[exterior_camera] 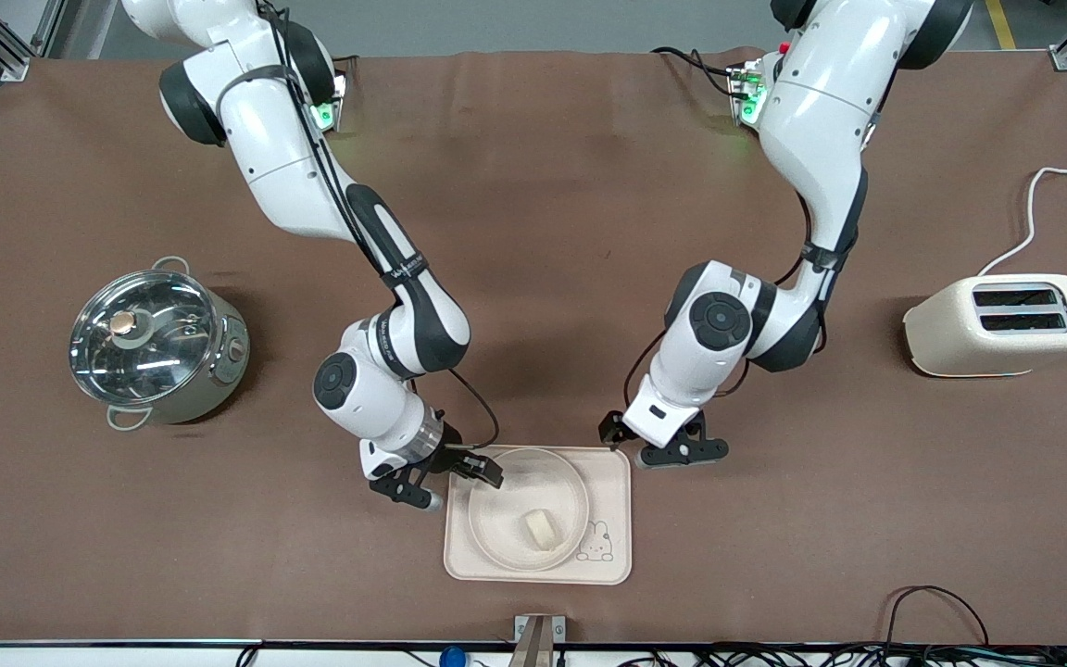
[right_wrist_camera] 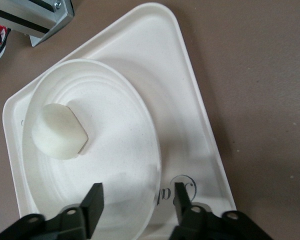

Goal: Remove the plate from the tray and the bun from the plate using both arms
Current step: 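Grip the plate rim with both grippers and lift it off the tray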

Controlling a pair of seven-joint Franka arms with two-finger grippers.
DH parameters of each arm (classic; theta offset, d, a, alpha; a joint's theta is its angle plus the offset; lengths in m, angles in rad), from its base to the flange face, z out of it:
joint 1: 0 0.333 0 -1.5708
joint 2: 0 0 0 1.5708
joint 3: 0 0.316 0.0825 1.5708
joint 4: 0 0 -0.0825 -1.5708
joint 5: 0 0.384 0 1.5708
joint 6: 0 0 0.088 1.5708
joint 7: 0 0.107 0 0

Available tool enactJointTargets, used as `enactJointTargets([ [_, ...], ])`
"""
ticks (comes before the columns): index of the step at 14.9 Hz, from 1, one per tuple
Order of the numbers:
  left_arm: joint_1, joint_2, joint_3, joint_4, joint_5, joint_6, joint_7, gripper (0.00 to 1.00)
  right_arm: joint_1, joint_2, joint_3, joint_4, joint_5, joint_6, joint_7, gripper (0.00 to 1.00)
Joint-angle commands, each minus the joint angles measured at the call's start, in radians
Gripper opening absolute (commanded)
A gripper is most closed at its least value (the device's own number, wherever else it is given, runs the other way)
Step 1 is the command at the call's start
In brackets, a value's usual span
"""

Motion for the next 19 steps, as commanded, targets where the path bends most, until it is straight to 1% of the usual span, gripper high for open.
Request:
enactJointTargets([
  [1,-0.006,-0.048,0.006,-0.012,0.021,-0.091,-0.041,1.0,0.008,0.072,-0.007,0.083,0.017,0.022,-0.009,0.33],
  [2,-0.005,-0.056,0.005,-0.015,0.021,-0.097,-0.059,1.0,0.008,0.074,-0.007,0.083,0.017,0.025,-0.023,0.14],
  [3,-0.008,-0.059,0.004,-0.017,0.023,-0.099,-0.077,1.0,0.008,0.074,-0.007,0.083,0.017,0.025,-0.035,0.02],
  [5,-0.024,-0.068,0.003,-0.023,0.021,-0.099,-0.093,1.0,0.007,0.066,-0.007,0.077,0.016,0.025,-0.046,0.0],
  [7,-0.022,-0.082,0.003,-0.023,0.021,-0.102,-0.11,1.0,-0.006,0.026,-0.005,0.069,0.023,0.021,-0.079,0.0],
  [8,-0.015,-0.087,0.003,-0.023,0.023,-0.111,-0.107,1.0,-0.004,0.012,-0.005,0.046,0.023,0.015,-0.11,0.0],
  [10,-0.012,-0.091,0.003,-0.023,0.021,-0.14,-0.107,1.0,0.013,-0.092,0.0,-0.102,0.022,0.013,-0.138,0.0],
  [11,-0.012,-0.1,0.003,-0.023,0.021,-0.157,-0.11,1.0,0.028,-0.139,0.016,-0.194,0.023,0.024,-0.171,0.0],
  [12,-0.012,-0.111,0.003,-0.023,0.021,-0.178,-0.113,1.0,0.034,-0.191,0.024,-0.266,0.023,0.024,-0.188,0.0],
  [14,-0.014,-0.12,0.003,-0.024,0.021,-0.191,-0.121,1.0,0.042,-0.283,0.064,-0.403,0.023,0.031,-0.199,0.0],
  [17,-0.012,-0.128,0.003,-0.044,0.021,-0.192,-0.121,1.0,0.065,-0.353,0.101,-0.573,0.022,0.137,-0.24,0.0],
  [19,-0.015,-0.139,0.003,-0.049,0.021,-0.194,-0.128,1.0,0.062,-0.362,0.107,-0.636,0.023,0.171,-0.286,0.0],
])
